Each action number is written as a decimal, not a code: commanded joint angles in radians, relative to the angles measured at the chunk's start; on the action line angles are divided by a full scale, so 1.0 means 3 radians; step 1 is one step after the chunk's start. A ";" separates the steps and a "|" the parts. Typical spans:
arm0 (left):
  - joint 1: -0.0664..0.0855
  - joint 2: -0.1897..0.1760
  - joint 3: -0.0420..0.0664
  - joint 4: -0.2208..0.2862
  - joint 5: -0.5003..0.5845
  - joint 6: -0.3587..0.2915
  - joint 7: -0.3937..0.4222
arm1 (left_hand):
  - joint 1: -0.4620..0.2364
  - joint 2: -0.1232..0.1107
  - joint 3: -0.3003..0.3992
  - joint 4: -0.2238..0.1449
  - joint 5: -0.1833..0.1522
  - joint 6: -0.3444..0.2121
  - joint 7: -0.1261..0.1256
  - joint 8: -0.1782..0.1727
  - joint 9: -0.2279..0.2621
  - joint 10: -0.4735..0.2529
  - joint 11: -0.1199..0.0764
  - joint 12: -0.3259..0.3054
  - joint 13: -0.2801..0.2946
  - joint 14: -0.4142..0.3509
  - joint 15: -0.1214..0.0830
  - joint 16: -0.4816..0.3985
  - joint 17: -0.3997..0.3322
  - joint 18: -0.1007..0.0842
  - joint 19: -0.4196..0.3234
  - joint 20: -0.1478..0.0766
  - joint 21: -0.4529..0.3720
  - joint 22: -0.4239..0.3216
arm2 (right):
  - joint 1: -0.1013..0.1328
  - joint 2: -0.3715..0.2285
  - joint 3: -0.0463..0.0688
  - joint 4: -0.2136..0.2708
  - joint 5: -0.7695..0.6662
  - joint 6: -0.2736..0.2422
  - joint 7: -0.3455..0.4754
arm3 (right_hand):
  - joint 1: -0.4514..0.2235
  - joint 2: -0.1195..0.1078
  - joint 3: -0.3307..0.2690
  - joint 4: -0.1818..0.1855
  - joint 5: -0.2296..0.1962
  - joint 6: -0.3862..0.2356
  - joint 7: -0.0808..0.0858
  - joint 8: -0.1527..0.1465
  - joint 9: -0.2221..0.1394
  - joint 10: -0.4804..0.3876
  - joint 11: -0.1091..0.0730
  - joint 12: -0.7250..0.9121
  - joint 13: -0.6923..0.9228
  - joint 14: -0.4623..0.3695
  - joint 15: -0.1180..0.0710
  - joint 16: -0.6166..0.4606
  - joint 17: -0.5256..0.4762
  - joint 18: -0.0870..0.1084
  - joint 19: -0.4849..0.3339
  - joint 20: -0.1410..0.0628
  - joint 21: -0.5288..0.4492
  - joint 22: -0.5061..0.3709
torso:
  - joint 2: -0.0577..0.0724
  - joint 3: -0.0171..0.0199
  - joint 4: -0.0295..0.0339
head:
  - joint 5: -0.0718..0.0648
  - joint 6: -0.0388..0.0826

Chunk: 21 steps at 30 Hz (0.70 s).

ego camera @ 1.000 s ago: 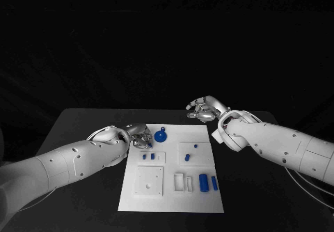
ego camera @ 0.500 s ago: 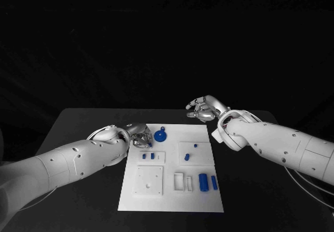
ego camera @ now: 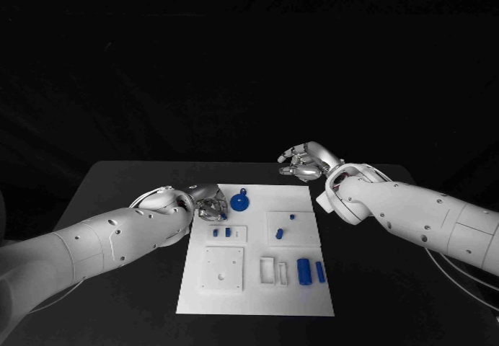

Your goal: Assemble the parts on the task board

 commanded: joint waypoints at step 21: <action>-0.0018 0.0036 -0.0076 0.0031 -0.0147 0.0022 0.0011 | 0.0001 0.0037 0.0019 -0.0011 0.0020 0.0029 0.0000 0.0013 -0.0002 0.0062 0.0015 -0.0015 0.0008 -0.0002 -0.0017 0.0003 -0.0007 0.0287 -0.0005 -0.0021 0.0010 0.0006 | 0.0000 0.0013 0.0000 -0.0011 -0.0029 0.0019 0.0031 | -0.0009 -0.0015 -0.0001 0.0024 0.0023 -0.0001 0.0029 0.0018 -0.0005 0.0023 -0.0006 -0.0003 -0.0009 0.0014 -0.0011 -0.0009 0.0004 0.0333 0.0016 0.0008 -0.0002 0.0063 | 0.0001 0.0001 -0.0001 | -0.0001 -0.0011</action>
